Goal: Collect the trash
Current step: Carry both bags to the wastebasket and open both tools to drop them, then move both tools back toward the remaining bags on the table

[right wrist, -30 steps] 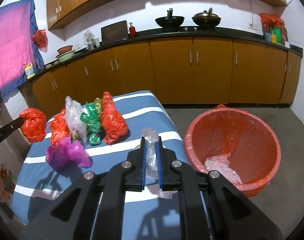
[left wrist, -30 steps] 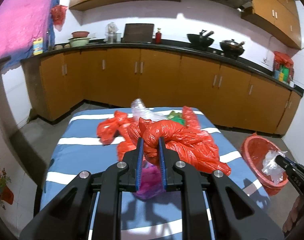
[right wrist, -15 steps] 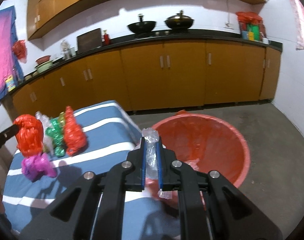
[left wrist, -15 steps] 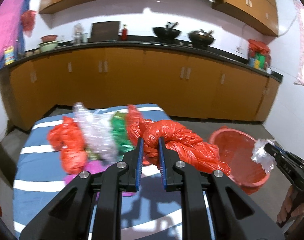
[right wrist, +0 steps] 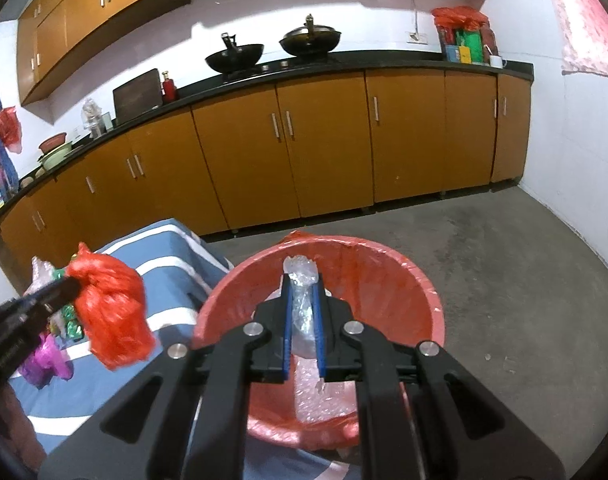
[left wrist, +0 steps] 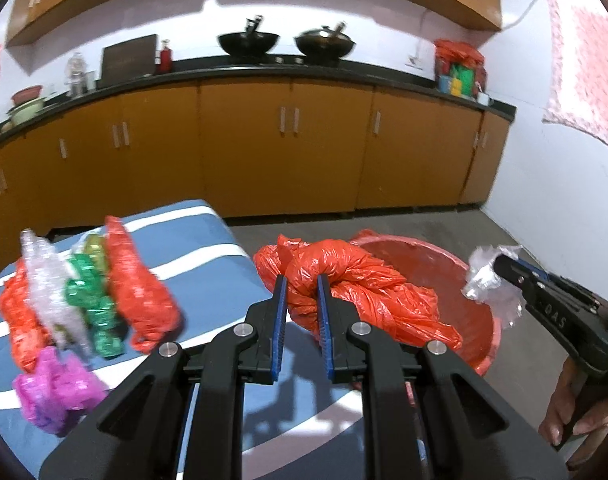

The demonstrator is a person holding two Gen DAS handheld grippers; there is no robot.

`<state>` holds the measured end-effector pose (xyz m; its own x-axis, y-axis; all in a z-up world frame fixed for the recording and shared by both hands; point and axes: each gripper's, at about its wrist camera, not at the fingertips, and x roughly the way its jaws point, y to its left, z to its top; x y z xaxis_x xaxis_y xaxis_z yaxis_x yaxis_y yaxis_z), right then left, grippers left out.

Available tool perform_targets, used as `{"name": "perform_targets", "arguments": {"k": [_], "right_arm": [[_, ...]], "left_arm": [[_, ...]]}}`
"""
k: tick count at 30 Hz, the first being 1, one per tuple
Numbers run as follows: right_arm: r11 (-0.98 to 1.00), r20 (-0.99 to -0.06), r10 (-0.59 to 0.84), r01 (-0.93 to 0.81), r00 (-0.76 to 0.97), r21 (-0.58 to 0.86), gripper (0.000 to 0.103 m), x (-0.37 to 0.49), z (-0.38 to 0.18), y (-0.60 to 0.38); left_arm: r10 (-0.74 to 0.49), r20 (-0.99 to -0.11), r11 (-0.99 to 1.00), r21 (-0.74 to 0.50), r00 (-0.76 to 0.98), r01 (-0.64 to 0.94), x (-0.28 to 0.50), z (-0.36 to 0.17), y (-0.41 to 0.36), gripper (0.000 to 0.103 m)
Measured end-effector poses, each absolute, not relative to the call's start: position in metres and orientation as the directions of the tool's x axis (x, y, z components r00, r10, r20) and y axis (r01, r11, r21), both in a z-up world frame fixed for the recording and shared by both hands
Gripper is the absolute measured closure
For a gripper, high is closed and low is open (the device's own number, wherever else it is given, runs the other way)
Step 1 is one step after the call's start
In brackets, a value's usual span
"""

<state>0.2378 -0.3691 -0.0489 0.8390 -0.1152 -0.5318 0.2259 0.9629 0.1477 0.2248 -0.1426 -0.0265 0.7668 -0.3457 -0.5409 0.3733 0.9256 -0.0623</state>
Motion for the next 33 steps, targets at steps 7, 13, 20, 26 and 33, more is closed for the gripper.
{"name": "perform_targets", "arguments": {"k": [7, 13, 20, 26, 33], "right_arm": [[0.955, -0.534, -0.108, 0.236, 0.839, 0.179, 0.092, 0.253, -0.053, -0.391], [0.951, -0.536, -0.106, 0.244, 0.837, 0.192, 0.092, 0.263, -0.059, -0.402], [0.944, -0.52, -0.118, 0.258, 0.846, 0.207, 0.074, 0.265, -0.058, -0.408], [0.94, -0.528, -0.128, 0.273, 0.839, 0.206, 0.073, 0.261, -0.061, -0.411], [0.939, -0.531, -0.127, 0.274, 0.838, 0.206, 0.073, 0.257, -0.06, -0.407]], "left_arm": [[-0.363, -0.579, 0.909, -0.048, 0.73, 0.414, 0.242, -0.043, -0.175, 0.088], [-0.369, -0.599, 0.901, -0.041, 0.711, 0.432, 0.253, -0.051, -0.189, 0.088], [-0.372, -0.613, 0.895, -0.039, 0.697, 0.444, 0.259, -0.057, -0.201, 0.063], [-0.367, -0.614, 0.899, -0.043, 0.699, 0.435, 0.257, -0.058, -0.197, 0.063], [-0.33, -0.601, 0.923, -0.045, 0.728, 0.382, 0.253, -0.052, -0.172, 0.063]]}}
